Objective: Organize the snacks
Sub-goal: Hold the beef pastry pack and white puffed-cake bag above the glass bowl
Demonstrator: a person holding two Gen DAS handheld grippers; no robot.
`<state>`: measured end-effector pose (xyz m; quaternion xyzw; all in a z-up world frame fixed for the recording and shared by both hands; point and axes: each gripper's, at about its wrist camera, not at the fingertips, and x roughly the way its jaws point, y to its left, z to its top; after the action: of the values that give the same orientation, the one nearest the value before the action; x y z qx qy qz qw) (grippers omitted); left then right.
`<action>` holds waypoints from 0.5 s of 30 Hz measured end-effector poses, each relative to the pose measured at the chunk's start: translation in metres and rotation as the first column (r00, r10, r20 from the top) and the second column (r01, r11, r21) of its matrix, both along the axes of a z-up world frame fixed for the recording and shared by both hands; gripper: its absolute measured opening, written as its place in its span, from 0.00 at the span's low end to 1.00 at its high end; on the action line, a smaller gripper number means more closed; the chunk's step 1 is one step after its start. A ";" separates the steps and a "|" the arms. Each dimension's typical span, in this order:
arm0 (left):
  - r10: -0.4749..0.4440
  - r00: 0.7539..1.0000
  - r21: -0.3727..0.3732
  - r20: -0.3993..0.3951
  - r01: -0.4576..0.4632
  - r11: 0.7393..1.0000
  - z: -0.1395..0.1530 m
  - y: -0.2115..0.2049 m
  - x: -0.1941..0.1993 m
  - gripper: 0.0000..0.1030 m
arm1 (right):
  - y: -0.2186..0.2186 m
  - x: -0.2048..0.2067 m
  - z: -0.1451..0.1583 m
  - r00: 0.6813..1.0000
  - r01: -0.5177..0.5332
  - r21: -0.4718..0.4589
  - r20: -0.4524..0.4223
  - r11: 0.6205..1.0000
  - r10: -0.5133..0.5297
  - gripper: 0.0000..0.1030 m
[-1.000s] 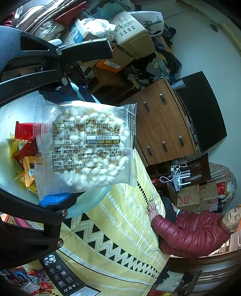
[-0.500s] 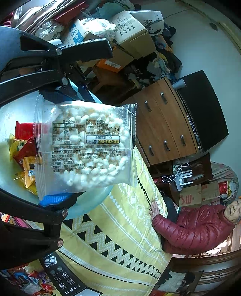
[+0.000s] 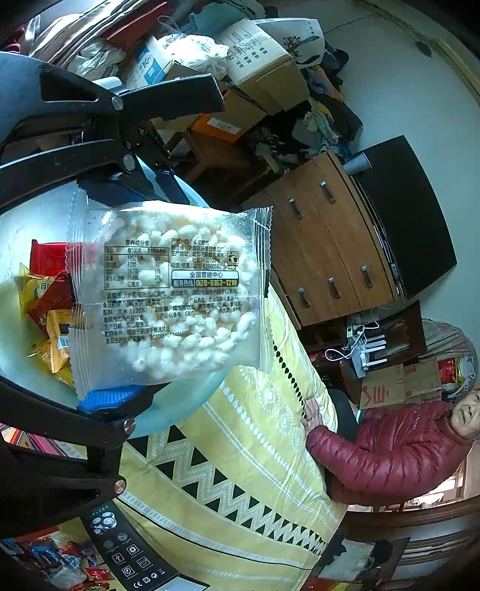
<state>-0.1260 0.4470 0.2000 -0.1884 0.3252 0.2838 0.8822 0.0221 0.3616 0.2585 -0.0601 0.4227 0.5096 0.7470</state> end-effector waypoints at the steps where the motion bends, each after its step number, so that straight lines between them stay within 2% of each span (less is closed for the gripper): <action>1: 0.002 1.000 0.000 0.000 -0.002 1.000 0.000 0.000 -0.001 0.44 | 0.000 -0.001 0.000 1.000 -0.001 -0.001 -0.001 1.000 0.001 0.78; 15: -0.003 1.000 -0.013 -0.022 0.003 1.000 -0.005 0.006 0.001 0.45 | 0.007 0.000 -0.006 1.000 -0.007 -0.026 -0.010 1.000 0.007 0.79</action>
<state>-0.1251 0.4533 0.1949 -0.1906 0.3371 0.2823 0.8777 0.0225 0.3688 0.2529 -0.0685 0.4327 0.5069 0.7424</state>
